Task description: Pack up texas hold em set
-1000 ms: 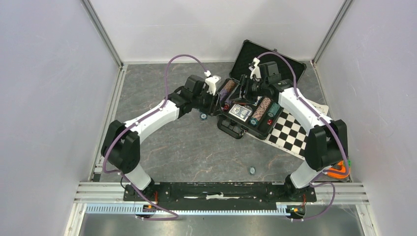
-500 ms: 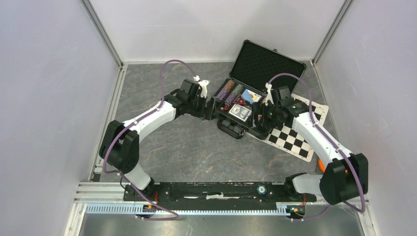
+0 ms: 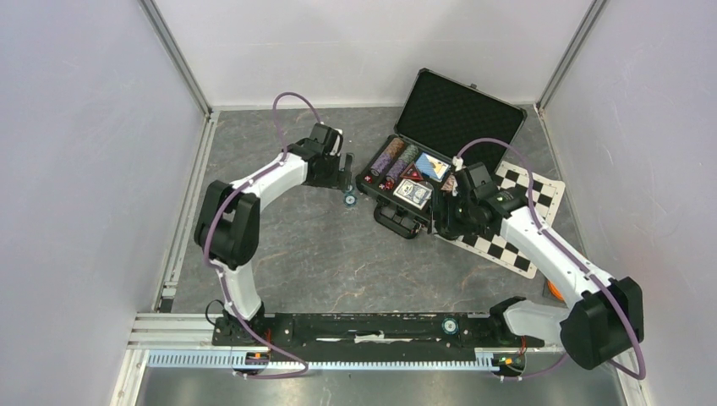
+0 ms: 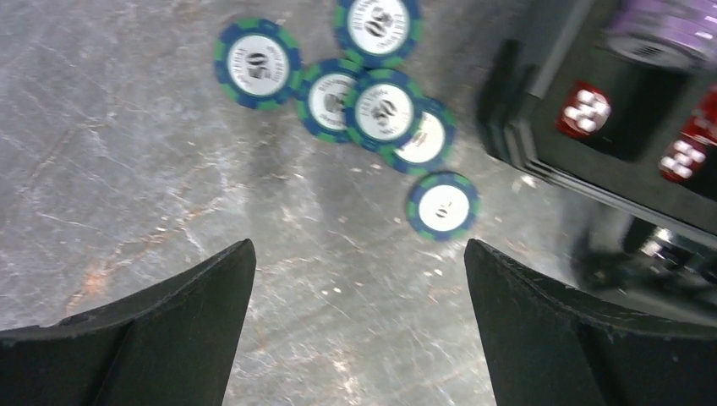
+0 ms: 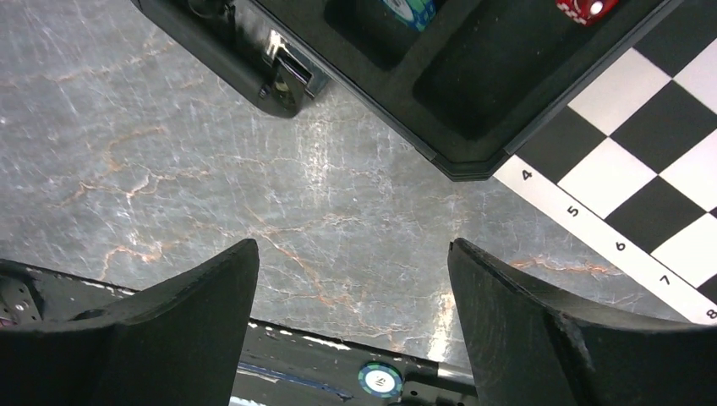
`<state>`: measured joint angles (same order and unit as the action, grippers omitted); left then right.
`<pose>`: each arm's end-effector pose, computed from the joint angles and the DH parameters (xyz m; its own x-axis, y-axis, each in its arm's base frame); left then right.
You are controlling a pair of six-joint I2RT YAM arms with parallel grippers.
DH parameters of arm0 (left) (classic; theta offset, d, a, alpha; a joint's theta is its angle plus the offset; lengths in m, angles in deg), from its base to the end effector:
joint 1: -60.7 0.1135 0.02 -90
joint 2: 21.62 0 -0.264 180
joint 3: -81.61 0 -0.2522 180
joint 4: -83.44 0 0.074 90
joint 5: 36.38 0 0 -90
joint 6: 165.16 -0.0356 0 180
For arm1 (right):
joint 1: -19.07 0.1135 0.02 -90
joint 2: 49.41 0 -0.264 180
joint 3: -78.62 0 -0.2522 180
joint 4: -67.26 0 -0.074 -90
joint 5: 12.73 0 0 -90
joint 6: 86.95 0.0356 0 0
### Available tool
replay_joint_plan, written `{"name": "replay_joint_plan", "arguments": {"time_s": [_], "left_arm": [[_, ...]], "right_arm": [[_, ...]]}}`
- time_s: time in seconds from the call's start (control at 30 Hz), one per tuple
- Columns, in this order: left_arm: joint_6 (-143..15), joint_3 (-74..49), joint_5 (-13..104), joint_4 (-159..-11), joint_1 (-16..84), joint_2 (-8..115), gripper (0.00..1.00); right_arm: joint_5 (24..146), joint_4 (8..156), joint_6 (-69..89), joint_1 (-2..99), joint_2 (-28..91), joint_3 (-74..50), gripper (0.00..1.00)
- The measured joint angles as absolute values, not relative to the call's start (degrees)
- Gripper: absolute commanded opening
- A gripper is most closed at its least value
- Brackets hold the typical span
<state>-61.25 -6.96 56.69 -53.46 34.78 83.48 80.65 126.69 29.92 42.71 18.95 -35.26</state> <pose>0.3551 -0.1704 0.2171 -0.8289 0.1359 -0.5427 0.2172 0.9721 -0.0883 0.2068 0.0928 0.2526 -0.9118 0.0934 -0.3999 -0.0155 0.9653 0.2608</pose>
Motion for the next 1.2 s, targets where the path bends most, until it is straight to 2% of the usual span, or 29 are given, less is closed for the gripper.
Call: {"name": "replay_joint_plan", "arguments": {"time_s": [0.33, 0.47, 0.6, 0.73, 0.8, 1.03, 1.2], "left_arm": [[-62.7, 7.8, 57.6, -49.9, 41.7, 94.6, 0.97], [-62.6, 16.8, 56.6, -49.6, 41.8, 100.8, 0.92], [-62.6, 27.0, 54.5, -47.9, 41.4, 108.6, 0.83], [-63.2, 32.4, 51.7, -46.6, 40.9, 114.2, 0.64], [-63.6, 33.8, 51.2, -45.8, 40.5, 115.9, 0.57], [-66.7, 34.4, 49.6, -44.4, 39.8, 117.4, 0.48], [-67.9, 26.8, 47.7, -46.6, 39.7, 113.1, 0.42]], "right_arm": [[80.3, 125.5, 30.2, 43.0, 26.7, -24.1, 0.86], [80.8, 125.7, 27.7, 43.0, 33.4, -15.8, 0.85], [81.1, 126.1, 24.5, 43.0, 38.3, -9.3, 0.85], [81.4, 126.7, 22.4, 42.8, 39.8, -8.0, 0.85], [81.7, 127.3, 22.1, 42.6, 40.1, -8.0, 0.85], [83.2, 127.2, 22.2, 41.1, 40.7, -8.0, 0.84], [84.4, 126.5, 22.3, 40.9, 41.8, -8.0, 0.84]]}}
